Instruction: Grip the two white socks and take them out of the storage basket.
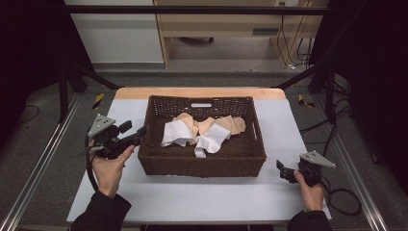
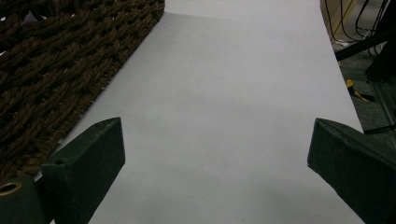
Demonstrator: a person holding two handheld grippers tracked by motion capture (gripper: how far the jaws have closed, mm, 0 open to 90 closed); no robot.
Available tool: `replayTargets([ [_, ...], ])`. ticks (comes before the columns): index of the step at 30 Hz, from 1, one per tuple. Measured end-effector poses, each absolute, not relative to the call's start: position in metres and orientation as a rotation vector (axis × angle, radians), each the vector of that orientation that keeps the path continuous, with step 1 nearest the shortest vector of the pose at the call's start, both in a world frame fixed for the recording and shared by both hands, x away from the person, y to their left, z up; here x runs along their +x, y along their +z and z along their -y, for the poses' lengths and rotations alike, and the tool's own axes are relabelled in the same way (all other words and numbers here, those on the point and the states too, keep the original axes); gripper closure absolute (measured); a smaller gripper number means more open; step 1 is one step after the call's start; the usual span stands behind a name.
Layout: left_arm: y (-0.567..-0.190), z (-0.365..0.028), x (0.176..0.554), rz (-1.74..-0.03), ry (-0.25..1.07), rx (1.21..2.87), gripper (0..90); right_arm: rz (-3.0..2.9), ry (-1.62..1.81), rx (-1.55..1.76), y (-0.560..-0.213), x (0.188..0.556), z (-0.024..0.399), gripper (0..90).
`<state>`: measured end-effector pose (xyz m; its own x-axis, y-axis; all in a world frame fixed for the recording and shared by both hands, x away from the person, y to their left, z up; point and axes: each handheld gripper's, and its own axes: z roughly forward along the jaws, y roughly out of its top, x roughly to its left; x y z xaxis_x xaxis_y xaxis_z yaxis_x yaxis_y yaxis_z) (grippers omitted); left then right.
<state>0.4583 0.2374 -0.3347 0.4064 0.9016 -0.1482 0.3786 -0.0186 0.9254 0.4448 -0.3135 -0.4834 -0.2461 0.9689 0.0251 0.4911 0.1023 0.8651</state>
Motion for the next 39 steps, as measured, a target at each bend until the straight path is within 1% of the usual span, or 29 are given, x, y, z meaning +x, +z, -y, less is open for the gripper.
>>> replayTargets([
  [14, -0.324, -0.194, 0.485, -1.122, 0.632, 1.656, 37.2, -1.811, 1.068, 1.427, -0.483, 0.445, 0.314, 4.4],
  [21, -0.327, -0.177, 0.502, -1.127, 0.636, 1.669, 36.3, -1.809, 1.068, 1.426, -0.483, 0.445, 0.314, 4.4],
  [30, -0.338, -0.166, 0.522, -1.113, 0.662, 1.656, 35.7, -1.806, 1.068, 1.424, -0.483, 0.445, 0.314, 4.3],
  [39, -0.347, -0.157, 0.539, -1.122, 0.651, 1.645, 35.3, -1.801, 1.068, 1.425, -0.483, 0.445, 0.314, 4.3],
])
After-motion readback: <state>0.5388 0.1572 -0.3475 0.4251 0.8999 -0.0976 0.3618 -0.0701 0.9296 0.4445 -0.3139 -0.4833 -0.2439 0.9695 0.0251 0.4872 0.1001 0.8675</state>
